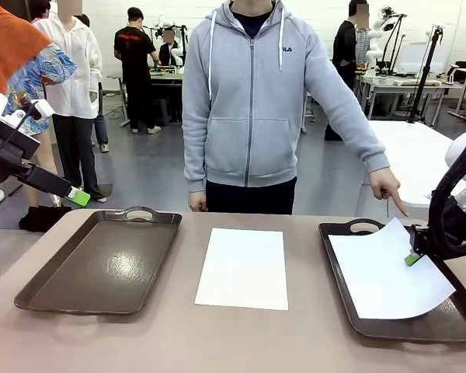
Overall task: Sort the A4 documents.
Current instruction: Place the A4 Paper in the designated Handle tray.
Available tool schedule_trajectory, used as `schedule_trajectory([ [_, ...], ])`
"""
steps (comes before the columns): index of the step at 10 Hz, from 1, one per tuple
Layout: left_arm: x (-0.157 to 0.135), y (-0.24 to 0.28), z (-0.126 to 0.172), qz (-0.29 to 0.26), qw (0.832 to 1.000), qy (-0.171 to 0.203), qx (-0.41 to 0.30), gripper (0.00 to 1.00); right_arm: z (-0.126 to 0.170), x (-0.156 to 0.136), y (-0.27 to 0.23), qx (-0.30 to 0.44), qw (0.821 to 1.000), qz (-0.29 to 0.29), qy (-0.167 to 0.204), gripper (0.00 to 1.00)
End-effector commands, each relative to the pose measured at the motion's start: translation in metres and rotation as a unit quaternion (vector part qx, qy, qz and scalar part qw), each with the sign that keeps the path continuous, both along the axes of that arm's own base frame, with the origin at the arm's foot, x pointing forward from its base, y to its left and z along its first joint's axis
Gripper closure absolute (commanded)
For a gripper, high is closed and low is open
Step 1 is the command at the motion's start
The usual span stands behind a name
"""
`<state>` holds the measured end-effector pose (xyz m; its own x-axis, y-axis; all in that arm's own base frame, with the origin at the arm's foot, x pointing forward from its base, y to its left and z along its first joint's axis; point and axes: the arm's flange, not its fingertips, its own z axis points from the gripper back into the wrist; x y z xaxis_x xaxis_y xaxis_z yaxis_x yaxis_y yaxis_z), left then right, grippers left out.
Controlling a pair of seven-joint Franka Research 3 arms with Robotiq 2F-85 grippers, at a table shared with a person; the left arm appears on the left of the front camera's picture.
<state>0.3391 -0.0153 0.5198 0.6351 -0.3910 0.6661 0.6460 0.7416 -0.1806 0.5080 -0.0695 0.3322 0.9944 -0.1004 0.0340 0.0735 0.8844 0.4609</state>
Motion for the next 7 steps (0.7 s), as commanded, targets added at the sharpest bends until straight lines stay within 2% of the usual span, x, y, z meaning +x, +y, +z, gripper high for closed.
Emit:
schedule_trajectory([
  [1,0.0007,0.0011,-0.0012,-0.007,1.0,0.0,-0.005,0.0,-0.0014,-0.0022,0.0017,-0.033,0.999,-0.01,0.008,0.82],
  [7,0.0007,0.0011,-0.0012,-0.007,1.0,0.0,-0.005,0.0,0.0011,-0.0045,-0.006,-0.075,0.997,-0.02,0.011,0.31],
])
